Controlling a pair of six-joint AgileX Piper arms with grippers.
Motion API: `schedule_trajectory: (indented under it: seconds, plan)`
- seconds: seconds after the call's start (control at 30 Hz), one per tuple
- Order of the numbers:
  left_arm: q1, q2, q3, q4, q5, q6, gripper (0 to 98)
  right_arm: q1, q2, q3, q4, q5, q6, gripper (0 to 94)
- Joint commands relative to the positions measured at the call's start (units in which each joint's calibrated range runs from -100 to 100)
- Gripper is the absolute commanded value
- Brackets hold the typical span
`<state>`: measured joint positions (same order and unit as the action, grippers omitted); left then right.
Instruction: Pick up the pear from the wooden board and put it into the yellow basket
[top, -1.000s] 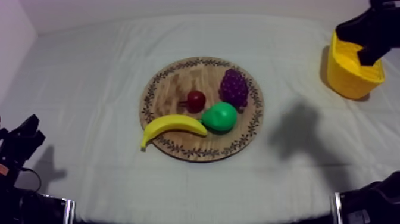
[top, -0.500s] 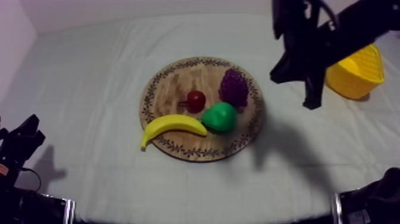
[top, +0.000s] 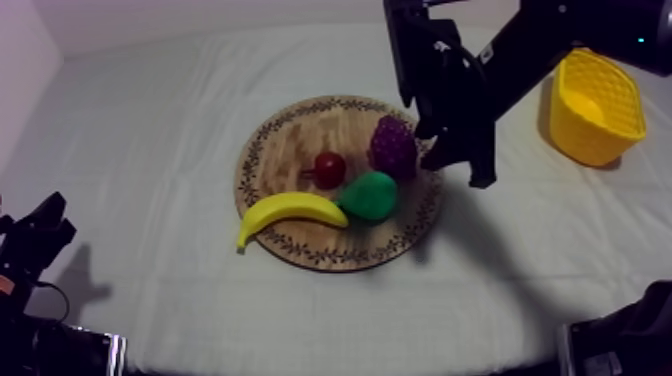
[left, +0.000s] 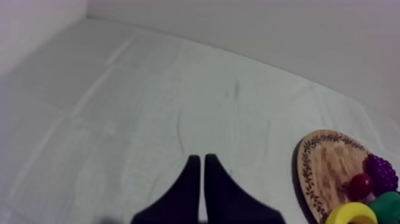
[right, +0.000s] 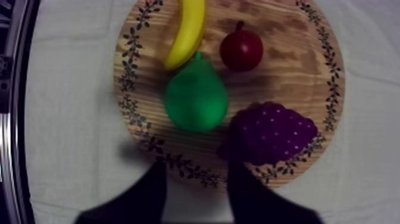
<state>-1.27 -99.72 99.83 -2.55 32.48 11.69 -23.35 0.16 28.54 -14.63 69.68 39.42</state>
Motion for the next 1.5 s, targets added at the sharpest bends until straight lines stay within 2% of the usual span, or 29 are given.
schedule_trajectory:
  seconds: [0.0, 0.1, 0.23, 0.43, 0.7, 0.93, 1.03, 1.13, 1.27, 1.47]
  plan:
    - [0.0, 0.0, -0.1, -0.01, 0.0, 0.0, 0.1, -0.5, 0.9, -0.5, 0.5, -0.3, -0.9, 61.7]
    - [0.0, 0.0, -0.1, -0.01, 0.0, 0.0, 0.1, -1.4, 2.5, -1.9, 1.1, 0.1, -1.6, 72.5]
    - [0.0, 0.0, -0.1, -0.01, 0.0, 0.0, 0.1, -2.4, 5.2, -4.1, 1.1, 0.6, -1.8, 77.8]
    - [0.0, 0.0, -0.1, -0.01, 0.0, 0.0, 0.1, -3.6, 11.0, -7.0, 1.6, 0.4, -2.3, 78.8]
    - [0.0, 0.0, -0.1, -0.01, 0.0, 0.0, 0.1, -4.9, 20.0, -8.9, 3.1, -5.2, -3.5, 78.8]
    - [0.0, 0.0, -0.1, -0.01, 0.0, 0.0, 0.1, -5.2, 26.7, -12.5, 3.9, -6.5, -4.4, 78.0]
    - [0.0, 0.0, -0.1, -0.01, 0.0, 0.0, 0.1, -5.0, 28.7, -14.1, 3.9, -6.4, -4.2, 74.4]
    - [0.0, 0.0, -0.1, -0.01, 0.0, 0.0, 0.1, -4.6, 30.1, -15.5, 3.5, -5.8, -3.5, 62.0]
    - [0.0, 0.0, -0.1, -0.01, 0.0, 0.0, 0.1, -4.0, 30.7, -16.4, 3.4, -4.6, -3.1, 50.8]
    - [0.0, 0.0, -0.1, -0.01, 0.0, 0.0, 0.1, -2.4, 28.3, -19.4, 3.1, 0.8, -2.6, 46.6]
